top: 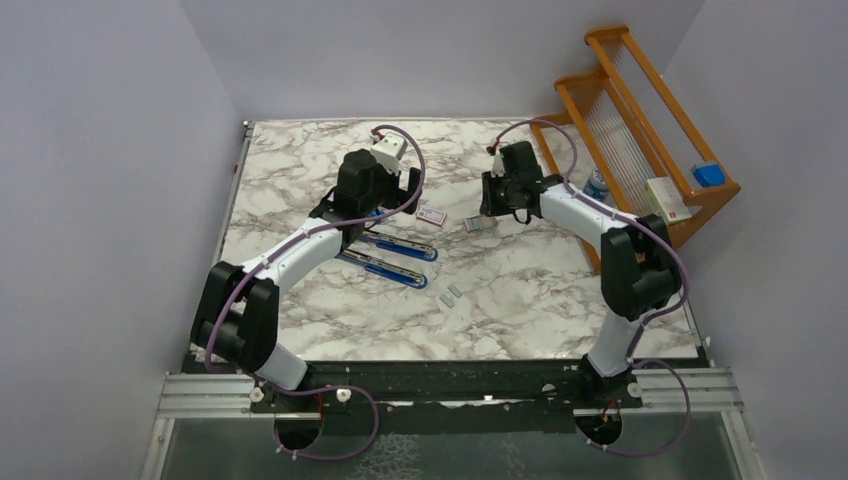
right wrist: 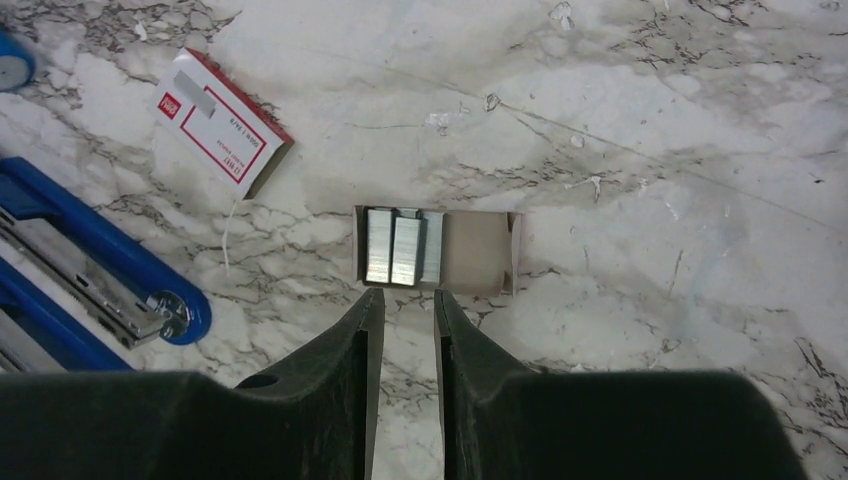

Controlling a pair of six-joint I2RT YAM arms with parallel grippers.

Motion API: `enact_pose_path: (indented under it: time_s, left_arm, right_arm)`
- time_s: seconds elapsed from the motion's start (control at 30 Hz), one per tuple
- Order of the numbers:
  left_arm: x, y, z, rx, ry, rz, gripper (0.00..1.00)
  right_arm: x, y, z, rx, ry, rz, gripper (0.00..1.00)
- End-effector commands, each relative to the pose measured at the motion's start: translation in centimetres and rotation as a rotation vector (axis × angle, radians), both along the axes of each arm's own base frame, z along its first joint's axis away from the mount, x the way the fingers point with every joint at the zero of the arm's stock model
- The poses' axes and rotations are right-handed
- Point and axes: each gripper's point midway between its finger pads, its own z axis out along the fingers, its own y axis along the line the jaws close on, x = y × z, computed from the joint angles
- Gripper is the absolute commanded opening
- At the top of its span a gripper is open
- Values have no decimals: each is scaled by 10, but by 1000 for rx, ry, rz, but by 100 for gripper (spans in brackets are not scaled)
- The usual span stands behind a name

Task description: Load the staples into the stapler

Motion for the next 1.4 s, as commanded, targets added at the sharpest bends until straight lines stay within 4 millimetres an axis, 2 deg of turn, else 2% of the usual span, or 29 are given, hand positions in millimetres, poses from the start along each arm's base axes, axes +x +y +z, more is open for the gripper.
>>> enact_pose_path:
  time_s: [0.0, 0.37, 0.93, 1.17, 1.37]
  left_arm:
    - [9, -1, 7, -36, -11, 34, 97]
    - [8, -9, 6, -49, 20, -3, 95]
    - [8, -13, 3, -50, 35, -20, 94]
    - [8, -13, 4, -49, 32, -19, 94]
    - [9, -13, 3, -49, 34, -19, 93]
  right_arm:
    - [7, 4, -14, -41, 45, 47, 27]
    - [9, -2, -49, -98, 104, 44, 22]
    - [12, -2, -71, -123, 144, 46, 19]
    - [11, -3, -77, -135, 156, 48, 10]
    - [12, -3, -69, -124, 135, 40, 1]
